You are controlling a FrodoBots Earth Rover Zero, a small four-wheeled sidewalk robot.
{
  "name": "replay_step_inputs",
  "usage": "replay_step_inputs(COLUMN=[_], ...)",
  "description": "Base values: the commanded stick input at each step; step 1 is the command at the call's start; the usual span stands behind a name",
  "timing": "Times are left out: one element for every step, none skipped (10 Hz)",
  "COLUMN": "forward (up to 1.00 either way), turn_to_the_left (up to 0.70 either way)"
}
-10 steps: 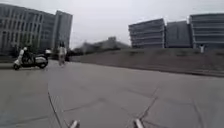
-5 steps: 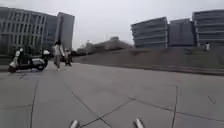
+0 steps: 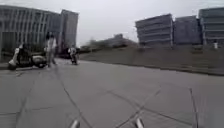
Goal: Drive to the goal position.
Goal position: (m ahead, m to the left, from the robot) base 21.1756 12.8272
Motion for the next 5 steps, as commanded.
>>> replay_step_inputs(forward=[1.0, 1.0, 1.0, 1.0, 1.0], turn_to_the_left=[0.02, 0.02, 0.02, 0.02, 0.02])
